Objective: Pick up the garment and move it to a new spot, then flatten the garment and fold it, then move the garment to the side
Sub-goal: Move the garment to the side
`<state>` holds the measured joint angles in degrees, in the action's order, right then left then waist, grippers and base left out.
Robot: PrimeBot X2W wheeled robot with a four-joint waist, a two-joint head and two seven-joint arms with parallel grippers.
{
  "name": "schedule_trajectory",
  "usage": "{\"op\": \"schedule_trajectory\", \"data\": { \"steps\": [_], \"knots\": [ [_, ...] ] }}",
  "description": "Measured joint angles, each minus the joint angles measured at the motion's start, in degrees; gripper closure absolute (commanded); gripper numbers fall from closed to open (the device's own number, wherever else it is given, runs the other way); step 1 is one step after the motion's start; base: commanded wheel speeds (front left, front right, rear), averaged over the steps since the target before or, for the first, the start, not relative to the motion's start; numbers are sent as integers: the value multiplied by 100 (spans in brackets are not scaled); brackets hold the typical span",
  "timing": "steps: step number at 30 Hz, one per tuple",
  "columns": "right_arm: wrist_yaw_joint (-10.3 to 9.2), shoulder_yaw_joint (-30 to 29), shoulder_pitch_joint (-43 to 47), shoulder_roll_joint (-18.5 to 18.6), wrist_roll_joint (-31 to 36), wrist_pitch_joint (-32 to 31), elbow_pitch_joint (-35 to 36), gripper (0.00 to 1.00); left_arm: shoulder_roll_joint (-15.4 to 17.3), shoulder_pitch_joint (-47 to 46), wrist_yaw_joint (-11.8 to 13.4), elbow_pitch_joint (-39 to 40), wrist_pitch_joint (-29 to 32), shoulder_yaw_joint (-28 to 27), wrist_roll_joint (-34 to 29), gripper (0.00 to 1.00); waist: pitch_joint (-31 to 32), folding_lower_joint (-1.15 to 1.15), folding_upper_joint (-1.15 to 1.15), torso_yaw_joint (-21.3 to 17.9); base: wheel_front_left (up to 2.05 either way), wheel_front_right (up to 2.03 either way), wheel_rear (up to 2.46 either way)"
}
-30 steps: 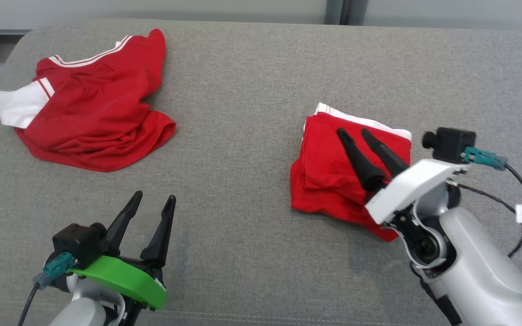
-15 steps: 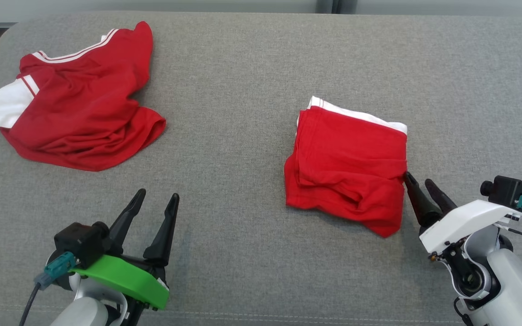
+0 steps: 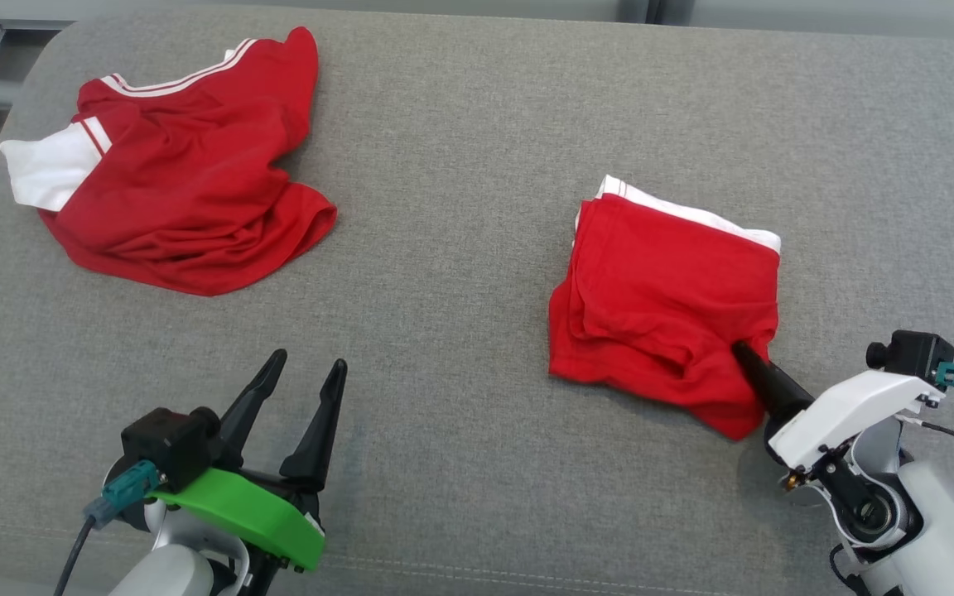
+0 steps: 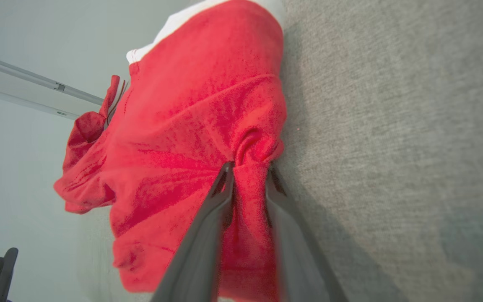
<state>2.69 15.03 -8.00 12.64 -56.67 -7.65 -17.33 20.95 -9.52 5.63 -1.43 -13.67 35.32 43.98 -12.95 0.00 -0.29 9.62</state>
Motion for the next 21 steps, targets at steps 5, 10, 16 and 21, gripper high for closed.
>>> {"op": "schedule_trajectory", "data": {
  "steps": [5,10,16,21],
  "knots": [
    [15,-42,-455,678,290,-343,134,100,4,-18,0,25,-1,-36,0,0,-26,0,0,88,0,0,0],
    [-291,-230,-1120,1677,661,-947,222,100,38,-32,0,90,3,-73,0,0,-159,0,0,99,0,0,0],
    [-646,-427,-1636,2505,1185,-1328,288,100,145,-155,0,271,74,-86,-8,0,-373,0,0,103,0,0,0],
    [-792,-486,-2128,3257,1793,-1669,322,100,179,-255,-1,441,176,-127,-5,0,-672,0,0,112,0,0,0]
  ]
}}
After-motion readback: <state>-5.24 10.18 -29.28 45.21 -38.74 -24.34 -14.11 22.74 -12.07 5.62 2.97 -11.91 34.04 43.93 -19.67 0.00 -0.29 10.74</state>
